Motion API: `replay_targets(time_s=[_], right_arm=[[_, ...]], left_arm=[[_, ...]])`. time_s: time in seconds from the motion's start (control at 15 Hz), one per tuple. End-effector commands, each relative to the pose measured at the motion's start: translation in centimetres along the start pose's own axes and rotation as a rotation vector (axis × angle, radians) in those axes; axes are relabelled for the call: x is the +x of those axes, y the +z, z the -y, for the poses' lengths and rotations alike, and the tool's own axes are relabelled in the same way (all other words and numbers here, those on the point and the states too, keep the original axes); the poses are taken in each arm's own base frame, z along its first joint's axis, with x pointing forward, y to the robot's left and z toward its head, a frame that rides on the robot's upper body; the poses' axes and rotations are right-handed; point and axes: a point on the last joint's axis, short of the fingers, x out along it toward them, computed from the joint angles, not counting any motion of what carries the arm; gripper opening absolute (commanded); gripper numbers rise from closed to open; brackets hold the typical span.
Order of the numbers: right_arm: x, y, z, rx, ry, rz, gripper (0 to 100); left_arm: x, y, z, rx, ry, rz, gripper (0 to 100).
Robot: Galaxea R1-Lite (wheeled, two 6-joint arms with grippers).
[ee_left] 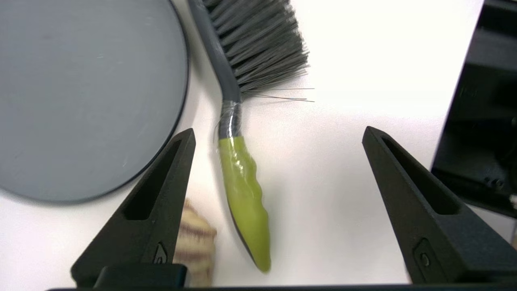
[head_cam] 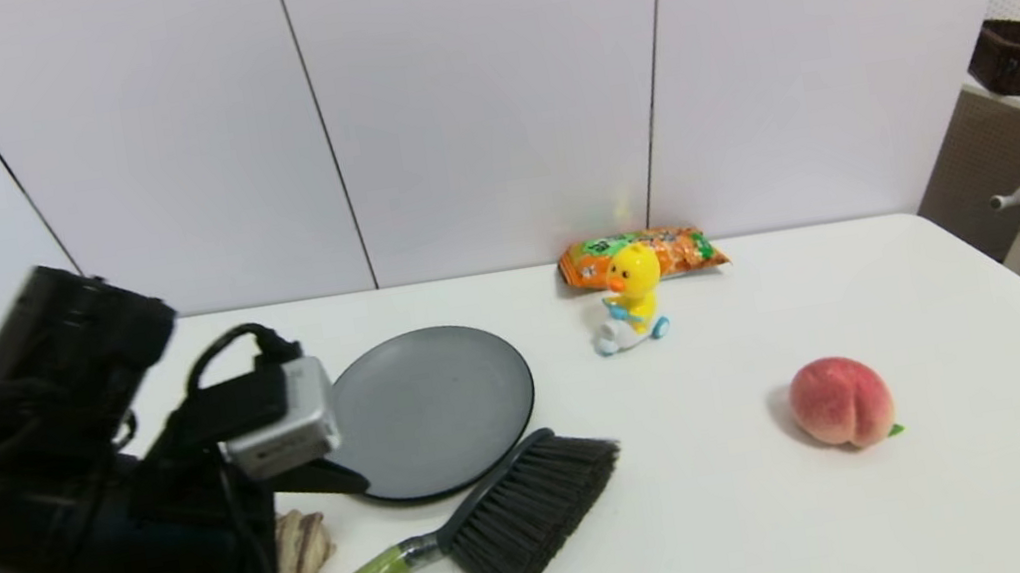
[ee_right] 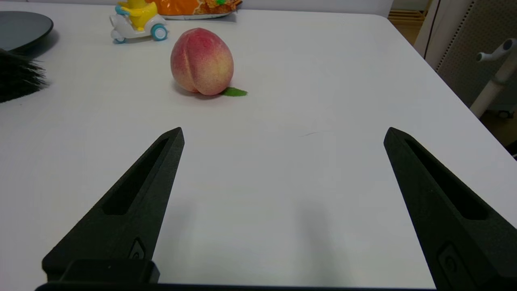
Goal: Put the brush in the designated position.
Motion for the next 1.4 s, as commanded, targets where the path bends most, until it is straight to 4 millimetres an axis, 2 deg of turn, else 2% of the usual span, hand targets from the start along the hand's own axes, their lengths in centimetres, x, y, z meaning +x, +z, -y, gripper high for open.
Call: replay_targets(time_s=[0.07, 0.13, 0.2, 0.4, 0.6, 0.73, 0.8, 1.13, 1.4], right_arm=[[0.0, 0.0, 0.0, -0.001, 0.002, -0.002, 100], [0.0, 0.0, 0.0, -0.001, 0.002, -0.002, 100], [0.0, 0.0, 0.0, -0.001, 0.001, -0.002, 100], [0.0, 0.0, 0.0, -0.001, 0.001, -0.002, 100], [0.0, 0.0, 0.0, -0.001, 0.002, -0.002, 100], [0.0, 0.0, 0.0, -0.001, 0.001, -0.002, 100], [0.0, 0.0, 0.0, -0.001, 0.001, -0.002, 100], [0.0, 0.0, 0.0, -0.001, 0.002, -0.002, 100], [0.0, 0.0, 0.0, -0.001, 0.001, -0.002, 100]], left_arm=[[-10.0, -5.1, 6.3, -0.140, 0.536, 0.190, 100], [-10.1, -7.3, 8.4, -0.190, 0.671, 0.229, 100], [-9.6, -8.9, 10.1, -0.279, 0.731, 0.291, 100], [-6.8, -13.4, 14.0, -0.420, 0.816, 0.495, 100], [-4.5, -17.5, 16.2, -0.489, 1.143, 0.490, 100], [-3.0, -19.3, 17.0, -0.480, 1.161, 0.533, 100], [-2.5, -19.6, 16.9, -0.479, 1.128, 0.523, 100], [-2.5, -19.5, 16.9, -0.472, 1.122, 0.532, 100], [-2.6, -19.6, 16.9, -0.539, 1.116, 0.572, 100]])
